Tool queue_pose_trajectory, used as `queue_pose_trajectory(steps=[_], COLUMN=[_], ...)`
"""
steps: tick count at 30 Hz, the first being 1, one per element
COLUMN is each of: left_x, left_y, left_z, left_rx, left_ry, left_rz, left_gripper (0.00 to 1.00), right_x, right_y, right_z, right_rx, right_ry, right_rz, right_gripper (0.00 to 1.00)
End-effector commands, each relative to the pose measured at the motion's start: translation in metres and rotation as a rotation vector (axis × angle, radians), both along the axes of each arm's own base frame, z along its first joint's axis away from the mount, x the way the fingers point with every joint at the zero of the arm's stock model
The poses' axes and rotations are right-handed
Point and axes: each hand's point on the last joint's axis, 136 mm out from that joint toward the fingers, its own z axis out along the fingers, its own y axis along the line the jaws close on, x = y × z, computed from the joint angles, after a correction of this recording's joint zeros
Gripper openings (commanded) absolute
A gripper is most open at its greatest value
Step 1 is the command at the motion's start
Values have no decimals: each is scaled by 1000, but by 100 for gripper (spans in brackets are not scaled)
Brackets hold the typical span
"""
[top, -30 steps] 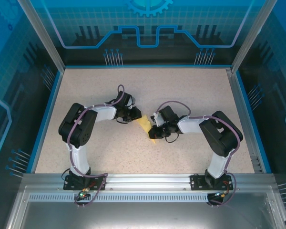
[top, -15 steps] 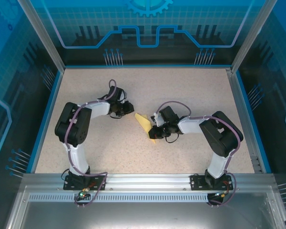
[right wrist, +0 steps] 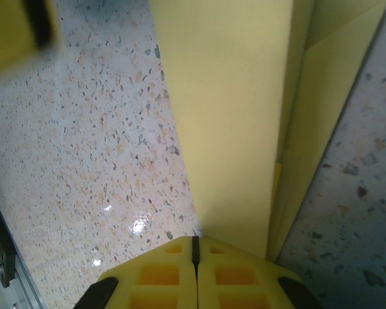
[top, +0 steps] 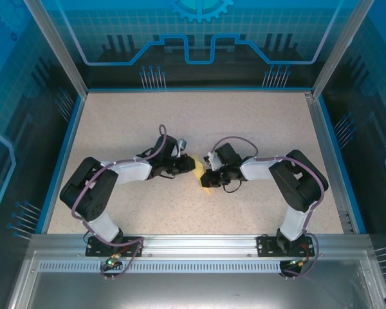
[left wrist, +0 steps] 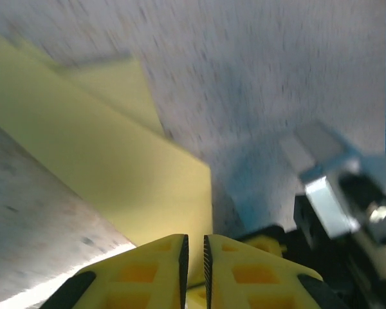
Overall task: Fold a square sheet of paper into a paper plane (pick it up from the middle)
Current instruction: Fold the wing for the fifth time at the center of the table.
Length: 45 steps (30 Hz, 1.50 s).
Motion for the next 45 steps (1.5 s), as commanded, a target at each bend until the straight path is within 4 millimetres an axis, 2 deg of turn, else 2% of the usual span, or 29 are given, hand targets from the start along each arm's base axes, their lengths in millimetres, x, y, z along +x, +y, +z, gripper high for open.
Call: queue_pose_trajectory(steps=[1,9,15,20,38,45], left_x=[-5,-7,-7,0,50,80], left_y=[-13,-26,-18,-7,48,71], left_z=[-10,-26,-43,-55,-70,-60], left_rx=[-61,-59,16,118,215,208], left_ry=[31,70,97,89,107,66], left_rz=[9,-14,-4,9,104,139], left_gripper=[17,13,13,12,12,13], right_x=[-48,-49,-51,-57,-76,-74], right_y=[-41,-41,-44,-49,-64,-64], right_z=[-52,-51,-53,-56,-64,-63], right_rx=[-192,-193,-199,-212,-247,-242], right_ry=[215,213,217,232,270,267], right_rz=[-22,-24,-28,-28,-35,-40], right_gripper=[5,5,5,5,4,4])
